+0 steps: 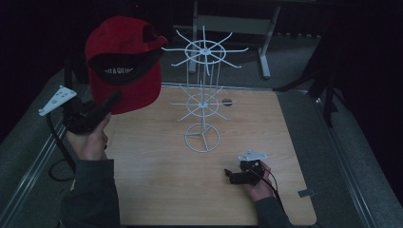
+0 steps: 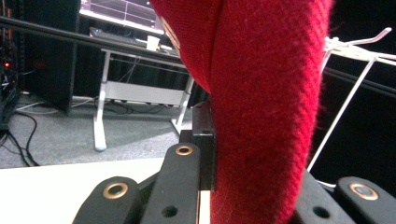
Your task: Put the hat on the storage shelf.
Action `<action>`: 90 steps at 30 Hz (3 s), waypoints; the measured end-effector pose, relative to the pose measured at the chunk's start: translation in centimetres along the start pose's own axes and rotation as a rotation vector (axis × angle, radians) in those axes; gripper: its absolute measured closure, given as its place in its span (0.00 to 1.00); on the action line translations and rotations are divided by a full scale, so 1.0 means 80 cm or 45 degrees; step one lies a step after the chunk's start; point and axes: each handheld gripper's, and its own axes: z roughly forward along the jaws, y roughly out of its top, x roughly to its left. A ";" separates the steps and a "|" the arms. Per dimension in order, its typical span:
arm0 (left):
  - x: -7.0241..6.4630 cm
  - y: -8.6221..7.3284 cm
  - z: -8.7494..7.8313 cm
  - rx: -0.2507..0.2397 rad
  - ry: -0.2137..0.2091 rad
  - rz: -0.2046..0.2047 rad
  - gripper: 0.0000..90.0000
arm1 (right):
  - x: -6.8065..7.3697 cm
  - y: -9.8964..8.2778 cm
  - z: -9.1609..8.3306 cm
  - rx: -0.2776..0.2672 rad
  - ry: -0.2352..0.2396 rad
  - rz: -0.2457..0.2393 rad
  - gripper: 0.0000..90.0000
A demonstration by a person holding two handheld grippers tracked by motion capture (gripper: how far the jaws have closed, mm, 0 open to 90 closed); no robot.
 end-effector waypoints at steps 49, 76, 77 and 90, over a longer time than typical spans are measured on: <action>-0.006 -0.093 0.011 0.136 -0.058 0.054 0.94 | 0.000 0.000 0.000 -0.003 0.000 -0.002 0.12; 0.000 -0.124 0.026 0.318 -0.064 0.128 0.70 | 0.000 0.000 0.000 -0.001 -0.001 0.000 0.12; 0.001 -0.124 0.027 0.325 -0.061 0.122 0.66 | 0.000 0.000 0.000 -0.001 -0.001 0.001 0.12; 0.008 -0.134 0.029 0.376 0.021 0.118 0.41 | 0.000 0.000 0.000 -0.003 -0.002 -0.001 0.12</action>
